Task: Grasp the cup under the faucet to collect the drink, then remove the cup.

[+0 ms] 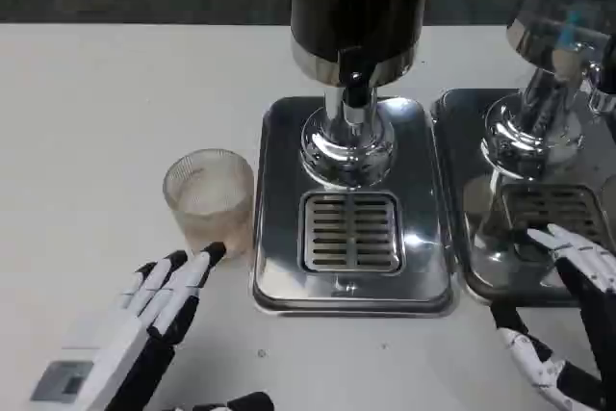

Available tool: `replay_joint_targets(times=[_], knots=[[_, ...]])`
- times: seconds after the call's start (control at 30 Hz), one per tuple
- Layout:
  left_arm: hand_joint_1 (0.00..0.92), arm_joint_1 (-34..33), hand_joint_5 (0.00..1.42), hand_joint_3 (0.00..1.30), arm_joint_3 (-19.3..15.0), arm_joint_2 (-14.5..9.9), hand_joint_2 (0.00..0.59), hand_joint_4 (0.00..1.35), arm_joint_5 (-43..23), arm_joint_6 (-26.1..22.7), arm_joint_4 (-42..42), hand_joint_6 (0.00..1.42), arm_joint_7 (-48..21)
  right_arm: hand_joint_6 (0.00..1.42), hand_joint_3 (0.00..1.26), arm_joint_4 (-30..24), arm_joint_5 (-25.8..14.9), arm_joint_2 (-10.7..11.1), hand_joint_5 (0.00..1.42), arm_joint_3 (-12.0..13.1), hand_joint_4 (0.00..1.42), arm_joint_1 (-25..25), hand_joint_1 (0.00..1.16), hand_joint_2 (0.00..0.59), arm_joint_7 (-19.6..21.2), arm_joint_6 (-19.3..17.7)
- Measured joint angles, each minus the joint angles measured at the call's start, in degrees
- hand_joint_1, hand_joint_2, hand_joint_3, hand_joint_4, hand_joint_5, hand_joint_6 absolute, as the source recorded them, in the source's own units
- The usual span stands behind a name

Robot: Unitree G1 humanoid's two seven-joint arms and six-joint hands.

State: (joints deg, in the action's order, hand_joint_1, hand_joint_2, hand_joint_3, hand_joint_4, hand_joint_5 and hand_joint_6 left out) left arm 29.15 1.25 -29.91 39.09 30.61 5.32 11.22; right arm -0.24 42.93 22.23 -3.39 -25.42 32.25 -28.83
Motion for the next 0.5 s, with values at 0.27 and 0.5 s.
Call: replay_joint_targets(times=[0.27, 0.5], knots=[[0.000, -0.47, 0.00, 0.00, 0.02, 0.00, 0.091, 0.00, -0.28, -0.23, -0.08, 0.00, -0.69, 0.39, 0.31, 0.00, -0.76, -0.01, 0.25, 0.14, 0.22, 0.10, 0.40, 0.388, 0.00, -0.04], [0.000, -0.52, 0.00, 0.00, -0.02, 0.00, 0.087, 0.00, -0.57, -0.30, -0.32, 0.00, -0.98, 0.40, 0.31, 0.25, -1.40, -0.27, 0.25, 0.11, 0.22, 0.57, 0.40, 0.388, -0.01, -0.03]])
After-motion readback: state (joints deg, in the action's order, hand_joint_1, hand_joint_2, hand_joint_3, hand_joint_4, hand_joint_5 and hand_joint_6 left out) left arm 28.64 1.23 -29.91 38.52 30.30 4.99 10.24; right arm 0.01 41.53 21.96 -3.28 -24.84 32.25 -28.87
